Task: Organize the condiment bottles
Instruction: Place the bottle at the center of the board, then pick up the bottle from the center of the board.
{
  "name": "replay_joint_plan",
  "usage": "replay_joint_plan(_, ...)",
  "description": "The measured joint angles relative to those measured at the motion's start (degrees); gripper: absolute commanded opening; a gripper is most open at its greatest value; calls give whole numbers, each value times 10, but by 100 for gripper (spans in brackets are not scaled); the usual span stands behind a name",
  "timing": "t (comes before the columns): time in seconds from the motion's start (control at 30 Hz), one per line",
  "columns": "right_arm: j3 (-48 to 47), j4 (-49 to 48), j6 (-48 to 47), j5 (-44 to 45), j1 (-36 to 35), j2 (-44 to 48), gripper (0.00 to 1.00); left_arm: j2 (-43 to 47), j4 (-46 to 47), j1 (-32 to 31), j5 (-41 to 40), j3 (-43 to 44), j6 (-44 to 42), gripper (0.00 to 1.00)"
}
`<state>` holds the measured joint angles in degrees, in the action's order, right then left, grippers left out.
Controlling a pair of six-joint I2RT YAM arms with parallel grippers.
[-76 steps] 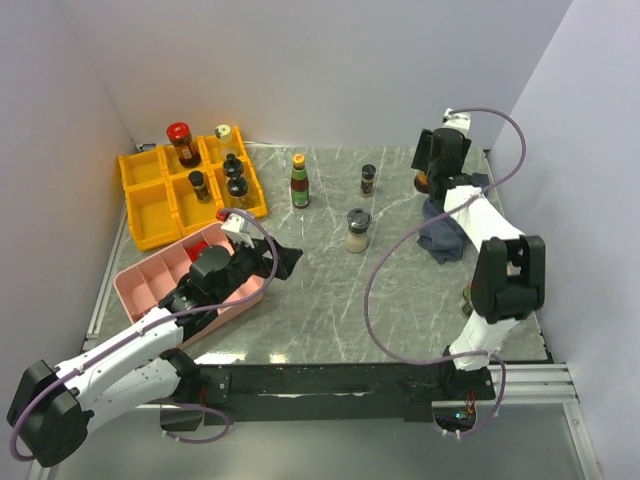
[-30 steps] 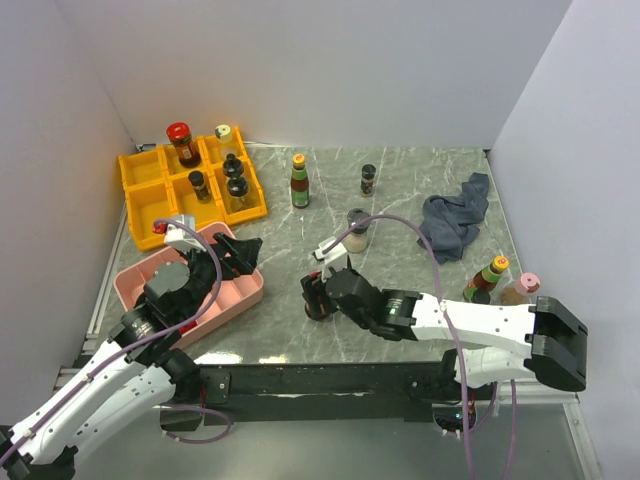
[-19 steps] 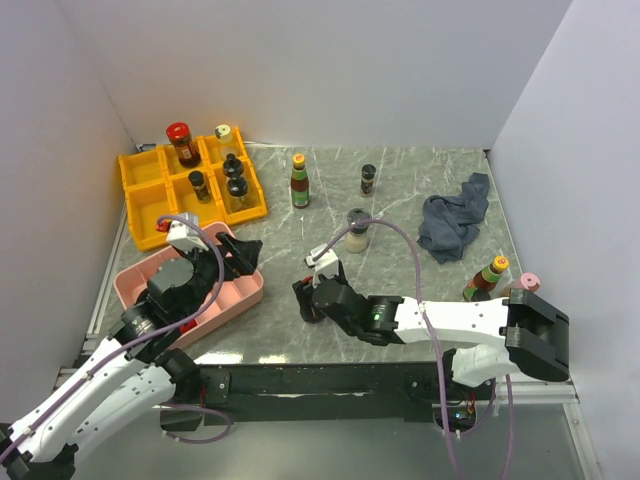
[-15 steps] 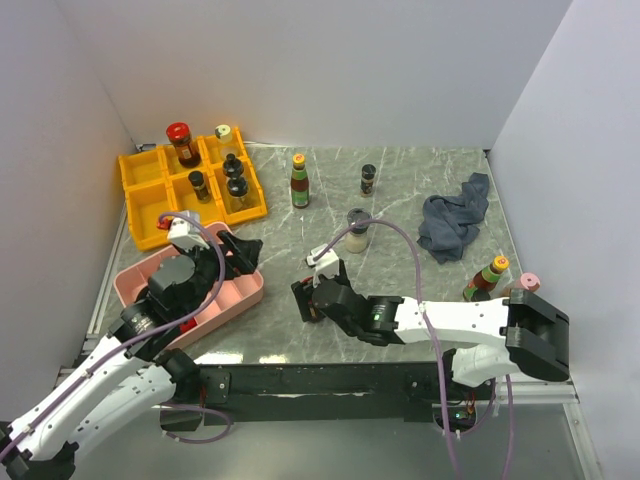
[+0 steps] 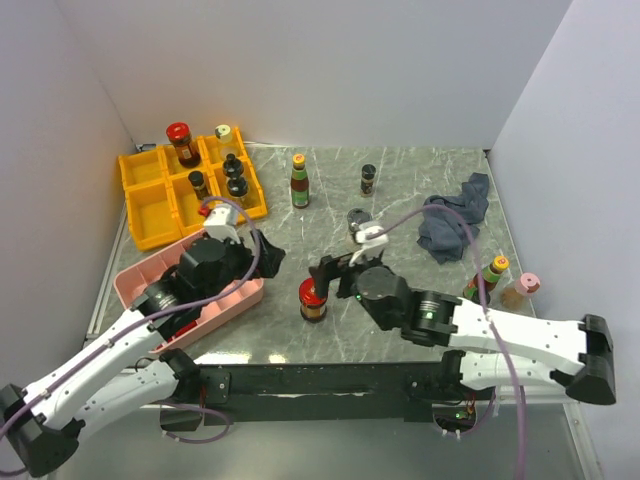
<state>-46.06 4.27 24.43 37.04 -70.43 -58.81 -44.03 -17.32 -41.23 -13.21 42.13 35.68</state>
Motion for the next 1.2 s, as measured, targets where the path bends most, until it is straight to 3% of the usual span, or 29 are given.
replay_joint_plan(0.43, 65, 33, 2, 35, 126, 196, 100, -163, 3, -211, -59, 38, -55, 99)
replay_joint_plan(0.8, 129, 16, 2, 36, 145, 229, 100, -245, 16, -239, -96, 46, -79, 93)
replay_joint_plan(0.97, 129, 4, 2, 34, 146, 228, 100, -268, 30, -240, -98, 47, -83, 84)
replay_joint_plan(1.07, 129, -2, 2, 31, 147, 226, 100, -280, 37, -241, -97, 48, -86, 73)
replay_joint_plan(1.2, 129, -5, 2, 27, 148, 223, 100, -290, 41, -244, -98, 54, -90, 46)
